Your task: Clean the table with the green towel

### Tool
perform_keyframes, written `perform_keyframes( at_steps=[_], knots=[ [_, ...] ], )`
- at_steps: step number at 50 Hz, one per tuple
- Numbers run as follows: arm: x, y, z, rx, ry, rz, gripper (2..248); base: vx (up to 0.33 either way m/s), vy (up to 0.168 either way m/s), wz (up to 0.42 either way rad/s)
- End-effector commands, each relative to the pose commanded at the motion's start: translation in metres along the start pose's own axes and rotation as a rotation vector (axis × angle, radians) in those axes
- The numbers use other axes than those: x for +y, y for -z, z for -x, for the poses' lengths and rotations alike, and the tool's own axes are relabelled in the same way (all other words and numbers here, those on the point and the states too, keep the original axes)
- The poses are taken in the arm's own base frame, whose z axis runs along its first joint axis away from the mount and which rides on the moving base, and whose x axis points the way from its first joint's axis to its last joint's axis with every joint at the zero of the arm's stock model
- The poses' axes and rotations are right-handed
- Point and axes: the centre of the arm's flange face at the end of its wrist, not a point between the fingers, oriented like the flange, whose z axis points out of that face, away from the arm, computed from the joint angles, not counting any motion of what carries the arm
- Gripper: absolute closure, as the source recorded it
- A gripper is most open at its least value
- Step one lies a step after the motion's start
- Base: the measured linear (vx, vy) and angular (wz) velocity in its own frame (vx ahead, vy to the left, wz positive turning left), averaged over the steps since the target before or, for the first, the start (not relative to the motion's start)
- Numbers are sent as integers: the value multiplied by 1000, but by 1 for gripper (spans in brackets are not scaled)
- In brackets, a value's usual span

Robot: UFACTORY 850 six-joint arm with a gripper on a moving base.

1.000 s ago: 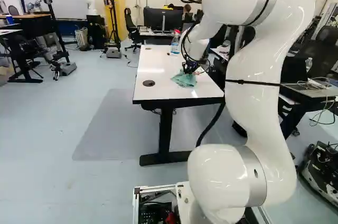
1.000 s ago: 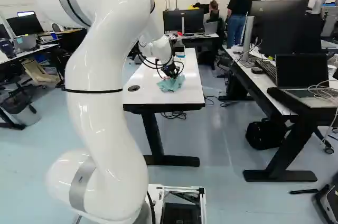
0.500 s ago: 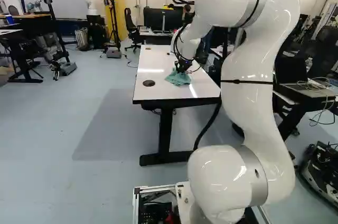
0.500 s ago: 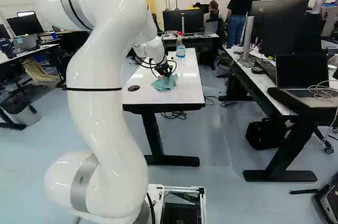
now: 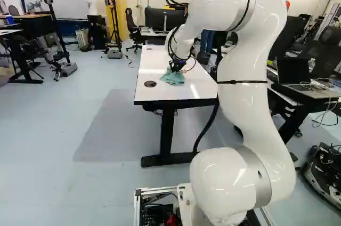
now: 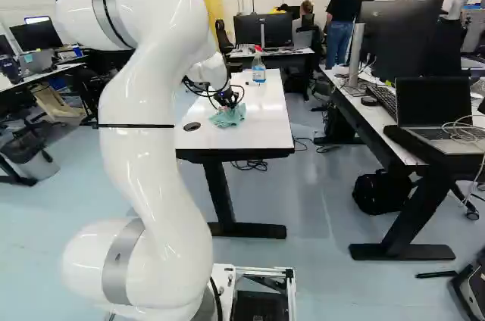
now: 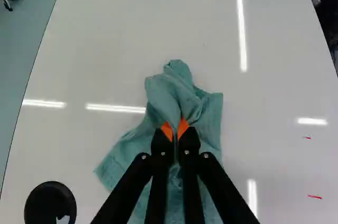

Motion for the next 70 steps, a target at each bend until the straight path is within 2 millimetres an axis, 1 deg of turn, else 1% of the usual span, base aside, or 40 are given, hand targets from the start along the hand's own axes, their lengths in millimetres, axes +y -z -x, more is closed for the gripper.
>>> perform_keyframes(
  at_steps=[8,20,36,45,54,62,70],
  knots=[
    [-9,-8,-10,11,11,-8,219,0,0,0],
    [-18,-22,-25,31,21,-15,219,0,0,0],
    [-16,-39,-44,56,18,-13,219,0,0,0],
    [-7,-39,-44,56,8,-6,219,0,0,0],
    [6,-35,-40,50,-7,5,219,0,0,0],
    [6,-33,-40,53,-7,5,219,0,0,0],
    [6,-23,-42,61,-7,5,219,0,0,0]
  ],
)
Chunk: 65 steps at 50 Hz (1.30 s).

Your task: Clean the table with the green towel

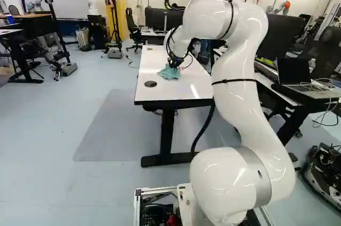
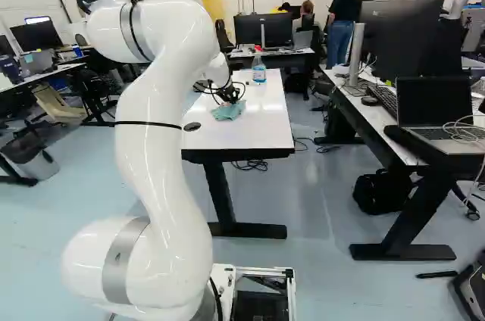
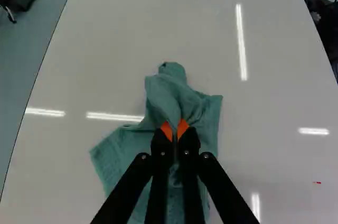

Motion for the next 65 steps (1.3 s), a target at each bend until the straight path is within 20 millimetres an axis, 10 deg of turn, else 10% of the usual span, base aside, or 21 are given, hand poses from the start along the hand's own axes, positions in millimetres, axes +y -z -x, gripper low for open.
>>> perform_keyframes(
  at_steps=[65],
  knots=[
    [-2,128,62,-13,3,-3,219,0,0,0]
  ],
)
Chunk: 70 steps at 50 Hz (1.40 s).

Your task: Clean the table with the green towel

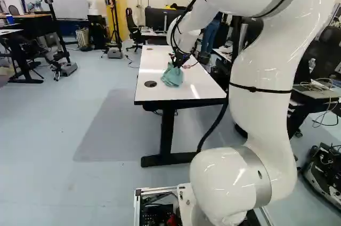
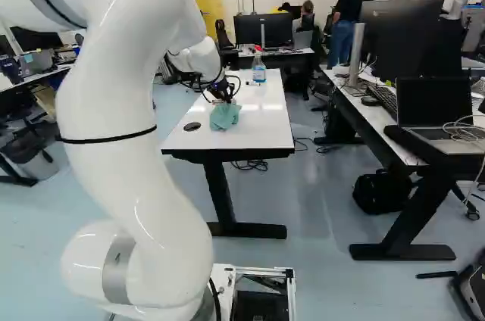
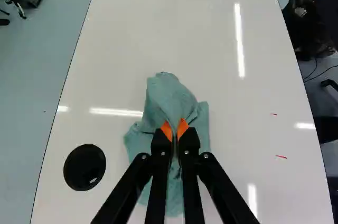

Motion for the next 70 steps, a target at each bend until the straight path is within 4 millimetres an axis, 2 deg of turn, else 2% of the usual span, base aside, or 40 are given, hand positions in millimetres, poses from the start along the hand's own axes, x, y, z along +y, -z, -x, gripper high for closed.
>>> perform_keyframes(
  at_steps=[43,70],
  knots=[
    [5,54,65,-29,-7,6,219,0,0,0],
    [5,54,66,-30,-7,6,219,0,0,0]
  ],
)
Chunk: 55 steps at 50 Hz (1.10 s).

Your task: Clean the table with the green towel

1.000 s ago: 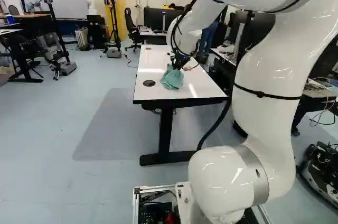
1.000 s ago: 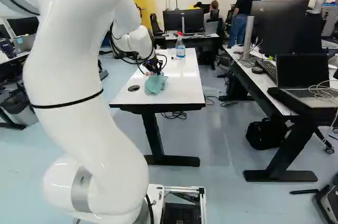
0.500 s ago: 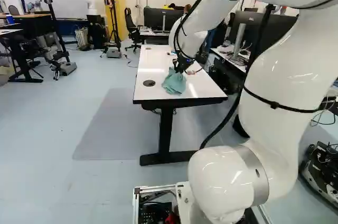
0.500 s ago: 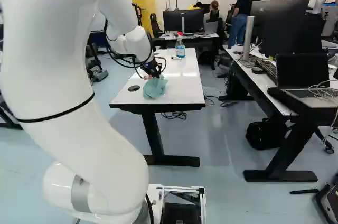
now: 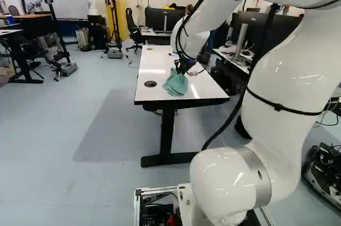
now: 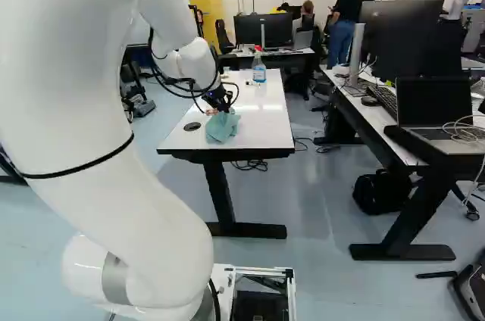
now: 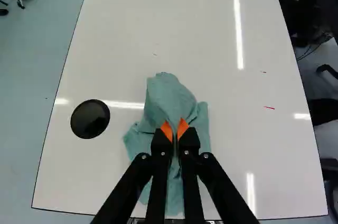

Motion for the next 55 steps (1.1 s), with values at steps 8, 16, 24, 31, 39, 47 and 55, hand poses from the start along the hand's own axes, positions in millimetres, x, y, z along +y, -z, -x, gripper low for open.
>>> perform_keyframes(
  at_steps=[8,16,24,31,39,47,55],
  knots=[
    [0,0,0,0,0,0,219,0,0,0],
    [2,4,-3,10,-3,2,219,0,0,0],
    [8,8,-13,29,-13,10,219,0,0,0],
    [14,6,-25,43,-22,17,219,0,0,0],
    [19,-3,-37,47,-28,21,219,0,0,0],
    [19,-13,-50,52,-27,21,219,0,0,0],
    [19,-23,-62,57,-26,20,219,0,0,0]
  ],
)
